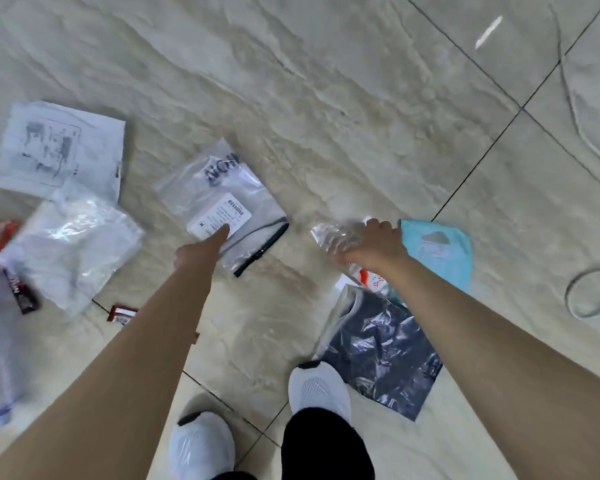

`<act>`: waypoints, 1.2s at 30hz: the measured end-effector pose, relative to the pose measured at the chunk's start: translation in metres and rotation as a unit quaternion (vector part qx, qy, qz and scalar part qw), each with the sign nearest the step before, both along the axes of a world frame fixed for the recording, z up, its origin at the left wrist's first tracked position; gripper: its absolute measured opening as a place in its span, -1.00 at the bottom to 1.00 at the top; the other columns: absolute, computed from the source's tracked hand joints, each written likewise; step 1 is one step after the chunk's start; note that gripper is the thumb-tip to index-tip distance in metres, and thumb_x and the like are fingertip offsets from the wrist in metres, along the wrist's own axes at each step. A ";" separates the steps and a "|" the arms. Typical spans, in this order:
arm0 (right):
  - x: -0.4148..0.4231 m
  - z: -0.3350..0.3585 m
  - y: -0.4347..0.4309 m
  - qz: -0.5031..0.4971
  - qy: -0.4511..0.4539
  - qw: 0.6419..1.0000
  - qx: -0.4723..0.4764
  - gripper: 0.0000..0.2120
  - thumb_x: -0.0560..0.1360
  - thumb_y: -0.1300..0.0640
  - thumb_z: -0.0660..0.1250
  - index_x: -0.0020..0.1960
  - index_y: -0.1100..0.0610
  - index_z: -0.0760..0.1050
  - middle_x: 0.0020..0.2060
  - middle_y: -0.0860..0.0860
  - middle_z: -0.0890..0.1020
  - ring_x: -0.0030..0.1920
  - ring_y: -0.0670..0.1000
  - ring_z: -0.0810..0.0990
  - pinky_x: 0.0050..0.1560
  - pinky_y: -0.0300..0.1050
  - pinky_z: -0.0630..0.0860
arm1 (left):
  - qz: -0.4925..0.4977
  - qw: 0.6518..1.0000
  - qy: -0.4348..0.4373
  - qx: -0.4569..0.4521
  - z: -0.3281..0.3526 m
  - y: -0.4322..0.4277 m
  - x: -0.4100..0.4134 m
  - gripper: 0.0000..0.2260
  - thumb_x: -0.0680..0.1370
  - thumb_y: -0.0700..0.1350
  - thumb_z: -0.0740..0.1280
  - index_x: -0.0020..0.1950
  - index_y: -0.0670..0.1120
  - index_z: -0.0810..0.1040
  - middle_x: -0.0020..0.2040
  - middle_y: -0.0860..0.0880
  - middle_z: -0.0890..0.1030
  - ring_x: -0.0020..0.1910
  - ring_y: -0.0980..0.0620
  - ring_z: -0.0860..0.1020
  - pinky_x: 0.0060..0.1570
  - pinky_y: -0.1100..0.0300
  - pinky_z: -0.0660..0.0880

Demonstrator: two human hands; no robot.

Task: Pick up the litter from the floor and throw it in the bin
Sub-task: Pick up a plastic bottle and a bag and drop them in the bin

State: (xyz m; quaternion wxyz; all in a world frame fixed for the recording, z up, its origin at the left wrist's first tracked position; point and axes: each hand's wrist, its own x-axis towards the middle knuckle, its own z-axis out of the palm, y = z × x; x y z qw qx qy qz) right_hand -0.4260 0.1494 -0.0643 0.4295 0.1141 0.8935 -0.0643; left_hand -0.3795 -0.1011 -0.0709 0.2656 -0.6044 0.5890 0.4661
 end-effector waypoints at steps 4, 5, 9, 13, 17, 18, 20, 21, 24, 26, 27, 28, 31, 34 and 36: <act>0.008 -0.022 0.006 0.002 -0.006 0.999 -0.051 -0.17 0.20 -0.24 0.51 0.28 0.16 0.30 0.20 0.12 0.45 0.26 0.15 0.41 0.22 0.05 0.43 | 0.029 0.997 0.016 -0.071 -0.034 0.003 -0.015 -0.16 0.37 0.08 0.48 0.46 -0.24 0.15 0.44 -0.18 0.34 0.38 -0.17 0.39 0.36 -0.07 0.36; 0.009 -0.023 0.005 -0.001 0.000 0.998 -0.062 -0.22 0.21 -0.23 0.51 0.23 0.16 0.32 0.17 0.11 0.47 0.22 0.15 0.45 0.17 0.06 0.45 | 0.048 0.996 0.031 -0.071 -0.037 0.006 -0.018 -0.19 0.36 0.03 0.50 0.45 -0.22 0.17 0.41 -0.16 0.38 0.34 -0.14 0.43 0.33 -0.04 0.40; 0.003 -0.011 0.010 -0.062 -0.006 0.993 -0.099 -0.23 0.25 -0.21 0.50 0.27 0.16 0.30 0.19 0.11 0.49 0.16 0.12 0.51 0.04 -0.03 0.45 | 0.112 0.991 0.070 -0.004 -0.035 0.016 -0.016 -0.41 0.36 -0.14 0.53 0.32 -0.24 0.43 0.26 -0.15 0.58 0.17 -0.11 0.58 0.13 0.12 0.51; -0.003 0.032 0.015 -0.130 -0.006 0.981 -0.143 -0.10 0.29 -0.23 0.48 0.42 0.20 0.20 0.27 0.14 0.46 0.18 0.09 0.51 0.16 0.00 0.47 | 0.116 0.990 0.060 0.052 0.006 0.020 0.001 -0.61 0.36 -0.12 0.52 0.15 -0.15 0.55 -0.08 -0.05 0.58 -0.18 0.01 0.49 -0.03 0.21 0.51; -0.004 0.086 0.010 -0.193 0.008 0.966 -0.174 -0.05 0.31 -0.28 0.43 0.45 0.22 0.12 0.10 0.11 0.49 0.03 0.08 0.54 -0.14 -0.11 0.48 | 0.121 0.986 0.070 0.087 0.066 0.014 0.008 -0.79 0.43 -0.12 0.47 -0.02 -0.10 0.50 -0.26 -0.02 0.41 -0.38 0.06 0.29 -0.40 0.27 0.28; -0.005 0.103 0.006 -0.207 0.010 0.962 -0.180 -0.05 0.32 -0.30 0.41 0.45 0.22 0.11 0.03 0.11 0.48 -0.08 0.07 0.53 -0.27 -0.14 0.43 | 0.127 0.985 0.074 0.096 0.085 0.009 0.007 -0.80 0.46 -0.12 0.43 0.02 -0.09 0.50 -0.24 -0.02 0.42 -0.38 0.07 0.30 -0.41 0.27 0.28; -0.012 0.141 -0.006 -0.233 0.008 0.954 -0.189 -0.06 0.33 -0.33 0.38 0.42 0.22 0.11 -0.06 0.07 0.47 -0.20 0.03 0.50 -0.41 -0.18 0.33 | 0.145 0.981 0.086 0.101 0.127 -0.005 -0.001 -0.83 0.49 -0.14 0.37 0.05 -0.07 0.49 -0.23 -0.02 0.45 -0.36 0.08 0.33 -0.39 0.28 0.33; -0.019 0.157 -0.012 -0.252 0.007 0.948 -0.195 -0.10 0.33 -0.33 0.38 0.39 0.22 0.13 -0.11 0.04 0.48 -0.23 0.01 0.51 -0.46 -0.19 0.32 | 0.155 0.979 0.094 0.097 0.145 -0.012 -0.006 -0.85 0.48 -0.15 0.35 0.03 -0.07 0.49 -0.24 -0.01 0.46 -0.35 0.08 0.35 -0.37 0.27 0.35; -0.055 0.220 -0.048 -0.315 0.006 0.921 -0.229 -0.21 0.34 -0.21 0.45 0.30 0.23 0.18 -0.22 0.02 0.48 -0.36 -0.03 0.52 -0.65 -0.33 0.33 | 0.174 0.974 0.123 0.083 0.219 -0.051 -0.032 -0.98 0.47 -0.18 0.33 -0.15 -0.07 0.52 -0.22 -0.01 0.49 -0.30 0.06 0.42 -0.33 0.25 0.40; -0.083 0.262 -0.079 -0.342 -0.008 0.903 -0.261 -0.24 0.33 -0.08 0.51 0.32 0.26 0.23 -0.09 0.14 0.57 -0.34 0.06 0.58 -0.54 -0.18 0.54 | 0.184 0.970 0.140 0.069 0.264 -0.080 -0.049 -0.91 0.47 -0.20 0.34 -0.23 -0.07 0.50 -0.21 -0.03 0.50 -0.28 0.04 0.45 -0.30 0.23 0.43; -0.098 0.284 -0.096 -0.345 -0.012 0.897 -0.275 -0.26 0.33 0.00 0.52 0.32 0.26 0.24 -0.04 0.19 0.59 -0.32 0.11 0.61 -0.39 -0.04 0.63 | 0.188 0.969 0.150 0.065 0.288 -0.097 -0.059 -0.91 0.47 -0.21 0.34 -0.23 -0.07 0.51 -0.22 -0.03 0.51 -0.26 0.03 0.45 -0.30 0.22 0.44; -0.111 0.306 -0.115 -0.342 -0.014 0.897 -0.278 -0.29 0.34 0.06 0.52 0.32 0.26 0.23 -0.05 0.20 0.60 -0.34 0.13 0.63 -0.30 0.01 0.64 | 0.188 0.967 0.160 0.067 0.311 -0.114 -0.067 -0.92 0.46 -0.22 0.34 -0.22 -0.08 0.51 -0.21 -0.04 0.51 -0.24 0.02 0.46 -0.29 0.22 0.44; -0.153 0.365 -0.169 -0.298 -0.016 0.915 -0.272 -0.40 0.37 0.09 0.47 0.18 0.16 0.13 -0.23 0.08 0.49 -0.54 0.00 0.58 -0.61 -0.25 0.45 | 0.172 0.963 0.197 0.061 0.377 -0.162 -0.089 -0.93 0.46 -0.20 0.34 -0.20 -0.06 0.51 -0.22 -0.02 0.52 -0.24 0.05 0.47 -0.30 0.24 0.42; -0.201 0.414 -0.231 -0.247 0.009 0.927 -0.282 -0.46 0.38 0.08 0.45 0.14 0.15 0.15 -0.20 0.08 0.46 -0.40 0.01 0.51 -0.53 -0.25 0.35 | 0.142 0.963 0.228 0.028 0.433 -0.211 -0.113 -0.88 0.47 -0.21 0.35 -0.23 -0.06 0.46 -0.27 -0.03 0.51 -0.31 0.06 0.46 -0.36 0.25 0.37; -0.237 0.436 -0.272 -0.221 0.034 0.926 -0.305 -0.44 0.39 0.08 0.47 0.21 0.23 0.25 -0.09 0.16 0.54 -0.29 0.09 0.58 -0.39 -0.15 0.48 | 0.128 0.962 0.243 0.012 0.457 -0.238 -0.132 -0.85 0.48 -0.23 0.35 -0.25 -0.07 0.44 -0.32 -0.04 0.48 -0.36 0.06 0.44 -0.38 0.26 0.35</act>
